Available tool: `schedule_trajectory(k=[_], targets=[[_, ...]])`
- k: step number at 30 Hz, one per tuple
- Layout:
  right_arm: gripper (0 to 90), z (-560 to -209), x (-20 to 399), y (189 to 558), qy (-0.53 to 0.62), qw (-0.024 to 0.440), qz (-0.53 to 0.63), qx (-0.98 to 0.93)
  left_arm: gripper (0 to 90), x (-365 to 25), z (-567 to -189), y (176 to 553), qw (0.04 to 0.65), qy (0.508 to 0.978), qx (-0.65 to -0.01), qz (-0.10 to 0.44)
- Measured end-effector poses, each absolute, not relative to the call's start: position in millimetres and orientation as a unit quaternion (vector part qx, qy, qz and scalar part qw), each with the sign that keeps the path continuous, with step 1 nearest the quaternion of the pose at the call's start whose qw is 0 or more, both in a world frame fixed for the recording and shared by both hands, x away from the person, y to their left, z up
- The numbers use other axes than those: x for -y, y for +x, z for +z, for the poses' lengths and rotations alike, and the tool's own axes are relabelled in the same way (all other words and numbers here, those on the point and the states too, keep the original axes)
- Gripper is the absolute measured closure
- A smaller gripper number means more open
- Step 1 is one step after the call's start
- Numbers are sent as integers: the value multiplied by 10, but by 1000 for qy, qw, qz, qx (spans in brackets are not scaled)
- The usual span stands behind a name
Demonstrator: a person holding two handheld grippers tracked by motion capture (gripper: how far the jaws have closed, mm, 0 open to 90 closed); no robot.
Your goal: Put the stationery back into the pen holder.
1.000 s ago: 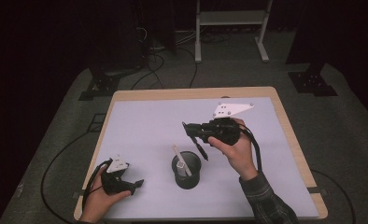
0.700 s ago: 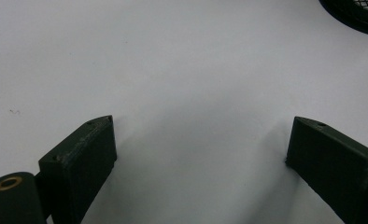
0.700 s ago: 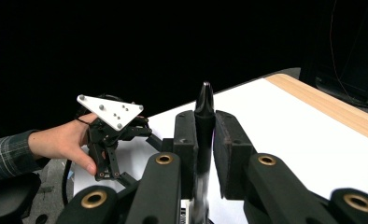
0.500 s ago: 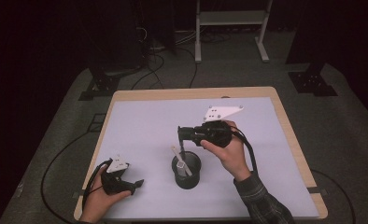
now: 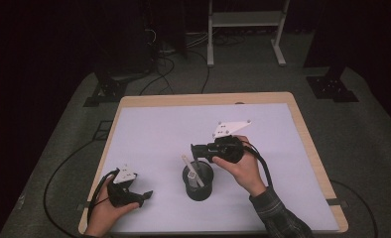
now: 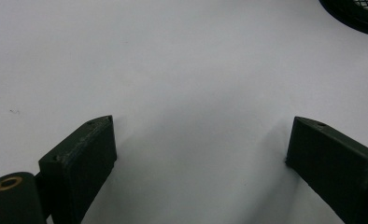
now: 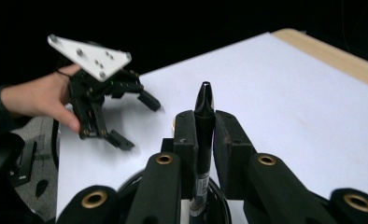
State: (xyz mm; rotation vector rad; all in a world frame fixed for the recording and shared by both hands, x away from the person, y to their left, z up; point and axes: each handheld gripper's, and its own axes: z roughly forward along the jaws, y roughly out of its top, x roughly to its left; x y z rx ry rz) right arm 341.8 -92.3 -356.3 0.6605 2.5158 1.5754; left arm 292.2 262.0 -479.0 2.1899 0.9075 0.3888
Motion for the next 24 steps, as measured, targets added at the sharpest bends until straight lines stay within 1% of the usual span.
schedule_trajectory(k=[8, 24], targets=[[790, -3719, 923, 3422, 219, 45, 500, -837, 76, -2622, -4788, 2924, 360, 851, -350, 152], [784, -3827, 877, 3391, 213, 43, 487, -846, 76, -2623, -4786, 2928, 359, 852, -350, 151]])
